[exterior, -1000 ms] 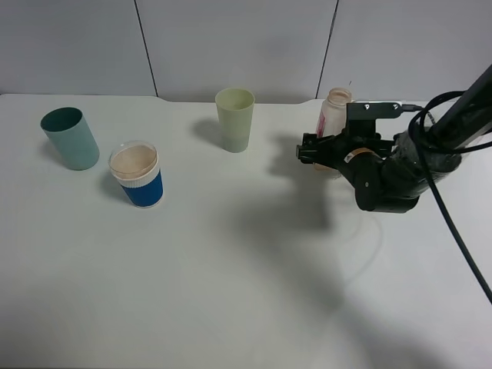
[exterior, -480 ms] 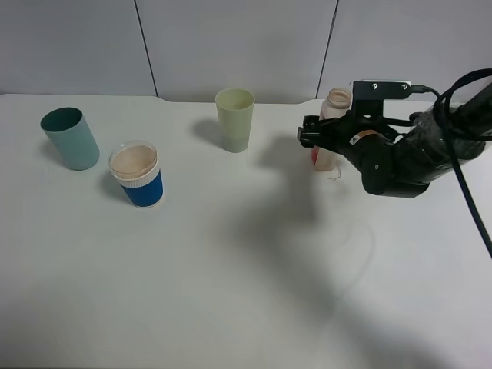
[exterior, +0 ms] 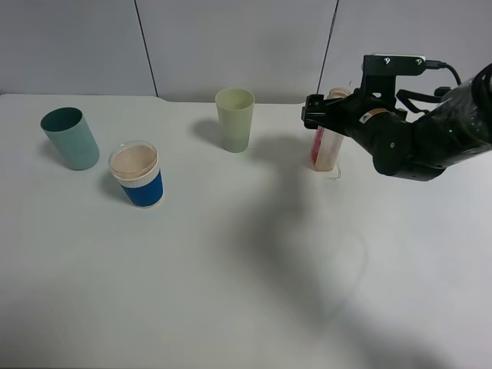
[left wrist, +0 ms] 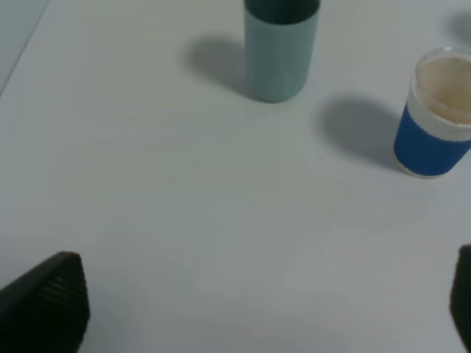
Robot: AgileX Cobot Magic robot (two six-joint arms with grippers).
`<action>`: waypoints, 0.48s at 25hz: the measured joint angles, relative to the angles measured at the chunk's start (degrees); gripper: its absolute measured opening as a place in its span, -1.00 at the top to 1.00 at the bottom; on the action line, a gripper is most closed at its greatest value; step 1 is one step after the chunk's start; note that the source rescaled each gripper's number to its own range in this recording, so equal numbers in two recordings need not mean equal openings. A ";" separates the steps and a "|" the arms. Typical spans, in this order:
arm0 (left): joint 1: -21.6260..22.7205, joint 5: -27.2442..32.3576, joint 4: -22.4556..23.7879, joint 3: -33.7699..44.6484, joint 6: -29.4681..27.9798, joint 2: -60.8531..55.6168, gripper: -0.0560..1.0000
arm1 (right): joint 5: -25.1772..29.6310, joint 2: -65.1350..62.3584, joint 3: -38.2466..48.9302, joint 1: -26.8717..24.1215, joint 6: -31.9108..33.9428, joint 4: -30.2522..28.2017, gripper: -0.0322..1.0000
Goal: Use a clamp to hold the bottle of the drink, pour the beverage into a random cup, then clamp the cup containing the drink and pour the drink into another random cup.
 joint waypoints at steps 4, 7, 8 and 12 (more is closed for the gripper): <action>0.00 0.00 0.00 0.00 0.00 0.00 -1.00 | 1.16 -2.38 0.05 0.00 -1.07 1.27 -0.94; 0.00 0.00 0.00 0.00 0.00 0.00 -1.00 | 1.61 -4.52 0.10 0.00 -1.72 1.82 -0.95; 0.00 0.00 0.00 0.00 0.00 0.00 -1.00 | 2.17 -5.24 0.10 0.00 -2.04 2.01 -0.95; 0.00 0.00 0.00 0.00 0.00 0.00 -1.00 | 3.77 -9.13 0.10 0.00 -4.49 2.98 -0.95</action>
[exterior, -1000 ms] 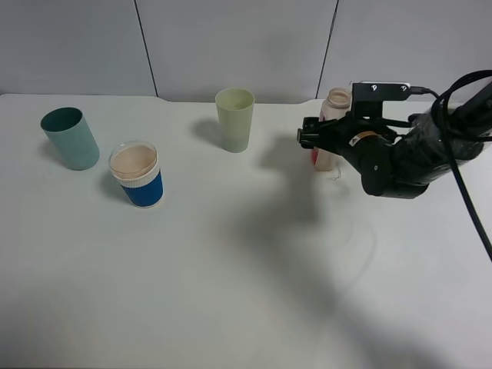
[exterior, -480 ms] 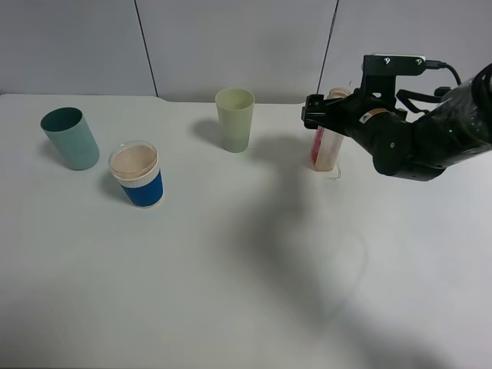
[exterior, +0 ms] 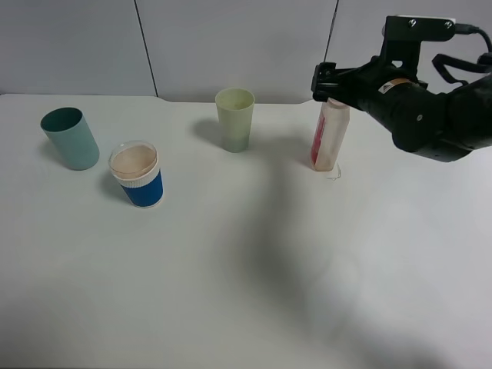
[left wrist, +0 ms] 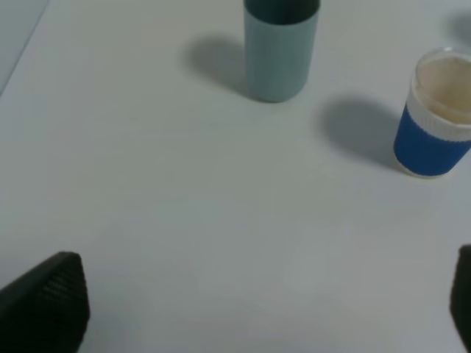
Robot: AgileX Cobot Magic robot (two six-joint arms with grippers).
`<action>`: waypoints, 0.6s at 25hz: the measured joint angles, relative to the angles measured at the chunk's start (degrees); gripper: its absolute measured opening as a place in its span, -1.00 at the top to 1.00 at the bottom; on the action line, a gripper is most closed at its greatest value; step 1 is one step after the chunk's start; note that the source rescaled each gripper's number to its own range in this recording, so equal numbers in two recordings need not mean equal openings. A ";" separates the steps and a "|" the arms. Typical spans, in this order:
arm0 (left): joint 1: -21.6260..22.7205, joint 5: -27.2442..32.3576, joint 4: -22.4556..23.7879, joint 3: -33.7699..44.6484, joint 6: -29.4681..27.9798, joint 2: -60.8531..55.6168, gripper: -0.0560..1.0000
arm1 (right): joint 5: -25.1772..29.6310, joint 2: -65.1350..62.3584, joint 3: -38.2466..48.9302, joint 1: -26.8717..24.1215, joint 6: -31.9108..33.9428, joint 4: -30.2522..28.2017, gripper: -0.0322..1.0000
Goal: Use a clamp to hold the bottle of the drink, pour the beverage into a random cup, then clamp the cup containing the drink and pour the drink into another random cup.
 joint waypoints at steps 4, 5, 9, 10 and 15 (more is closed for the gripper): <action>0.00 0.00 0.00 0.00 0.00 0.00 -1.00 | 2.71 -4.80 0.05 0.00 -4.72 1.61 -0.95; 0.00 0.00 0.00 0.00 0.00 0.00 -1.00 | 4.02 -6.22 0.05 0.00 -6.27 1.97 -0.95; 0.00 0.00 0.00 0.00 0.00 0.00 -1.00 | 8.97 -12.14 0.05 0.00 -12.72 4.58 -0.95; 0.00 0.00 0.00 0.00 0.00 0.00 -1.00 | 9.92 -13.43 0.05 0.00 -14.22 5.14 -0.95; 0.00 0.00 0.00 0.00 0.00 0.00 -1.00 | 13.48 -20.49 0.05 0.00 -17.87 6.51 -0.95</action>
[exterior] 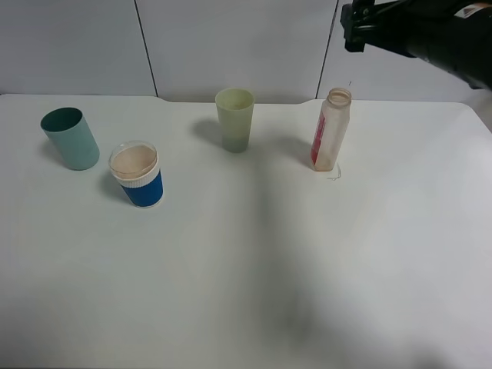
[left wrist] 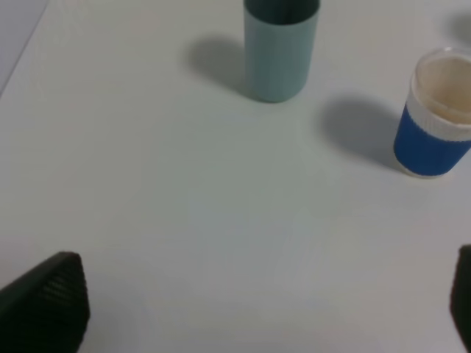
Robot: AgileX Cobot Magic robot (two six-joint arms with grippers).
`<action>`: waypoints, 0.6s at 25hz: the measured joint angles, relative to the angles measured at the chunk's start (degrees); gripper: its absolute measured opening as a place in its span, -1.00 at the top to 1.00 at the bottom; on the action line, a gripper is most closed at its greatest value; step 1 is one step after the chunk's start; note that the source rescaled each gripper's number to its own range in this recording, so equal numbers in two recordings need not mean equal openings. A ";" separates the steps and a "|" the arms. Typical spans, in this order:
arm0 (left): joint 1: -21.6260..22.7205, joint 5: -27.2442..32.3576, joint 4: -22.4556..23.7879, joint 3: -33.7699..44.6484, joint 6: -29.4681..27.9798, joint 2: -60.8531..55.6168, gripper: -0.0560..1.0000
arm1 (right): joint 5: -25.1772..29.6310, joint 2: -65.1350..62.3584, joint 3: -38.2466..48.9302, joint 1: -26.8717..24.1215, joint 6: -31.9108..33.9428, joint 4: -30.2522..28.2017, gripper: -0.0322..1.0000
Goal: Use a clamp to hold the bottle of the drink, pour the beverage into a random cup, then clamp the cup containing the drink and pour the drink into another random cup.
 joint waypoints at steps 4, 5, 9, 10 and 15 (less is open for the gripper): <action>0.00 0.00 0.00 0.00 0.00 0.00 -1.00 | 2.44 -4.06 0.00 0.00 0.50 -2.31 -0.95; 0.00 0.00 0.00 0.00 0.00 0.00 -1.00 | 3.06 -4.90 0.00 0.00 1.16 -3.00 -0.95; 0.00 0.00 0.00 0.00 0.00 0.00 -1.00 | 5.74 -7.29 0.00 0.00 2.85 -5.41 -0.95; 0.00 0.00 0.00 0.00 0.00 0.00 -1.00 | 6.52 -7.77 0.00 0.00 2.97 -6.12 -0.95; 0.00 0.00 0.00 0.00 0.00 0.00 -1.00 | 9.67 -10.44 0.00 0.00 3.10 -8.57 -0.95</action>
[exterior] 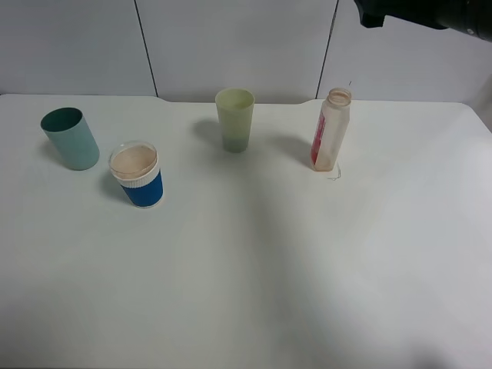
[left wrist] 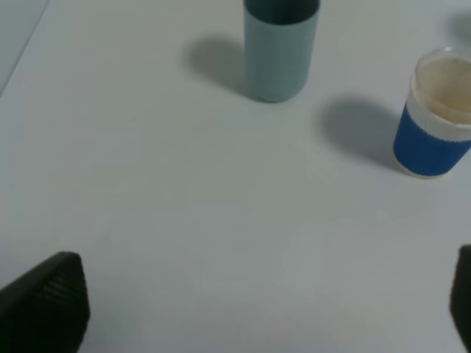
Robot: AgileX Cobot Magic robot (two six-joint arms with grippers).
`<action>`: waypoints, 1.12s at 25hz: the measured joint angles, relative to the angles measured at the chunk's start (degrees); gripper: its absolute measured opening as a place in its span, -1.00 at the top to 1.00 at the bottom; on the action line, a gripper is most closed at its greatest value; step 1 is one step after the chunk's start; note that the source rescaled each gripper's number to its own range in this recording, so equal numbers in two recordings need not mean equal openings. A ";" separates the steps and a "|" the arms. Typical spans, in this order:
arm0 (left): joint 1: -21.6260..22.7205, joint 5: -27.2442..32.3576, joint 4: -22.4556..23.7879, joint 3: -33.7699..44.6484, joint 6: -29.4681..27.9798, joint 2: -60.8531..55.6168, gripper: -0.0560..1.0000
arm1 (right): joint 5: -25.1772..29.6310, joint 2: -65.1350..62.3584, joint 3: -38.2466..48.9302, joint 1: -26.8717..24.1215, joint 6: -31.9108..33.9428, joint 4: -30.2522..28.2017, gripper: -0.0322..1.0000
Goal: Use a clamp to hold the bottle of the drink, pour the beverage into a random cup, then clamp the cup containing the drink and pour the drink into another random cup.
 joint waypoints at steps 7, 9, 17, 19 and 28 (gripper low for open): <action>0.00 0.00 0.00 0.00 0.00 0.00 -1.00 | 4.29 -5.07 0.00 0.00 -1.35 1.34 -0.95; 0.00 0.00 0.00 0.00 0.00 0.00 -1.00 | 5.48 -6.74 0.00 0.00 -4.05 3.43 -0.95; 0.00 0.00 0.00 0.00 0.00 0.00 -1.00 | 8.25 -12.78 0.00 0.00 -16.79 14.50 -0.95; 0.00 0.00 0.00 0.00 0.00 0.00 -1.00 | 8.60 -13.63 0.00 0.00 -16.77 13.58 -0.95; 0.00 0.00 0.00 0.00 0.00 0.00 -1.00 | 19.64 -14.48 0.00 -5.16 4.13 -9.54 -0.95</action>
